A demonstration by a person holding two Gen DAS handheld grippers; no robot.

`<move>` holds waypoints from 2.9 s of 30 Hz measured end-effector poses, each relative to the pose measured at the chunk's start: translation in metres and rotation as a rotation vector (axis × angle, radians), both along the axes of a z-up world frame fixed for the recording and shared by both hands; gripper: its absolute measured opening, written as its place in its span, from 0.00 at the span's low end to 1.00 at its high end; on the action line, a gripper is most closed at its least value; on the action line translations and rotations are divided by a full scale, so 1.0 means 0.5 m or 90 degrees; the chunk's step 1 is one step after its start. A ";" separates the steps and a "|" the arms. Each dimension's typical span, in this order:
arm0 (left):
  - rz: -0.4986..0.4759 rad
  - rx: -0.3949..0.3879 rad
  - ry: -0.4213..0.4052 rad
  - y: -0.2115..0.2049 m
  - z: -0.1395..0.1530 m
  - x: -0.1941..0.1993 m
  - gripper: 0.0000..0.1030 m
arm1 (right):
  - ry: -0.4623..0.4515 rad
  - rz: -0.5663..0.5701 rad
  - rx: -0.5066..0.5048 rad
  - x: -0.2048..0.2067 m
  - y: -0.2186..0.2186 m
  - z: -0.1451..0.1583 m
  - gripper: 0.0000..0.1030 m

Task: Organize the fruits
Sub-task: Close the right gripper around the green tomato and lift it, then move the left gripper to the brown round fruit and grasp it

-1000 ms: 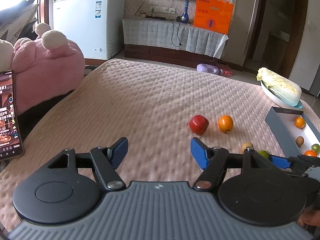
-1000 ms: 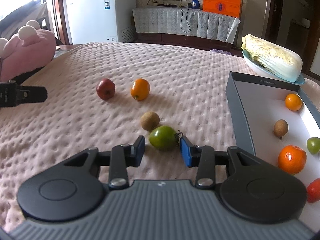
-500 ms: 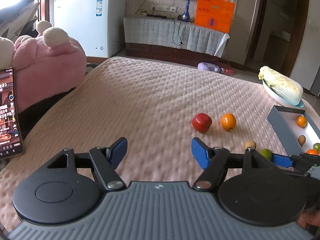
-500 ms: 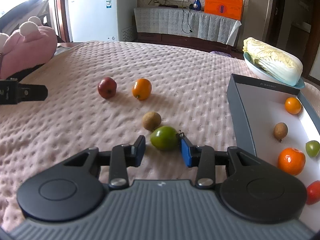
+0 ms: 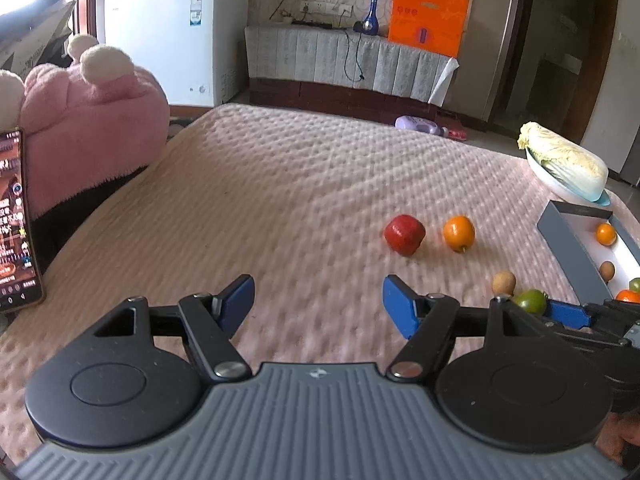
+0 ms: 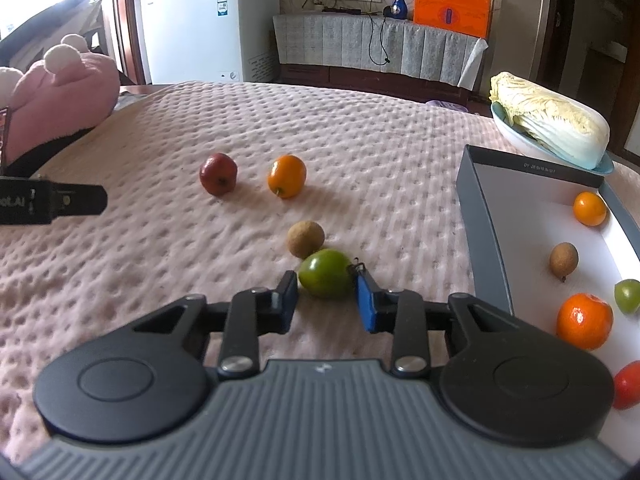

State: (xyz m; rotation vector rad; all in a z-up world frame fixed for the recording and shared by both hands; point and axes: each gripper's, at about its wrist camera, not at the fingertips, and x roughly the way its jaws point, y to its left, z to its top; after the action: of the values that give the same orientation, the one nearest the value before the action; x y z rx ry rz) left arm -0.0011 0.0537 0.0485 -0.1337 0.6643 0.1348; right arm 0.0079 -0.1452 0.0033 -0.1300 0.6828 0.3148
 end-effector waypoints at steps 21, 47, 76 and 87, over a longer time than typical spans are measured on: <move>-0.016 0.032 -0.006 -0.040 -0.001 0.008 0.73 | -0.010 0.057 0.003 -0.071 -0.029 0.049 0.32; -0.094 0.057 -0.004 -0.165 -0.011 0.023 0.73 | -0.021 0.058 0.050 -0.119 -0.120 0.099 0.32; -0.124 0.038 0.017 -0.299 -0.055 0.109 0.73 | -0.007 0.063 0.052 -0.158 -0.185 0.100 0.32; -0.126 0.035 0.037 -0.317 -0.082 0.136 0.61 | -0.009 0.079 0.061 -0.165 -0.181 0.107 0.32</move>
State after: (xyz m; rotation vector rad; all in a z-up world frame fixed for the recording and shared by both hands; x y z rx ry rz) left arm 0.0668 -0.1047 0.0077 -0.0117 0.7266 -0.0335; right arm -0.0745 -0.2358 0.0566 -0.0832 0.6462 0.4642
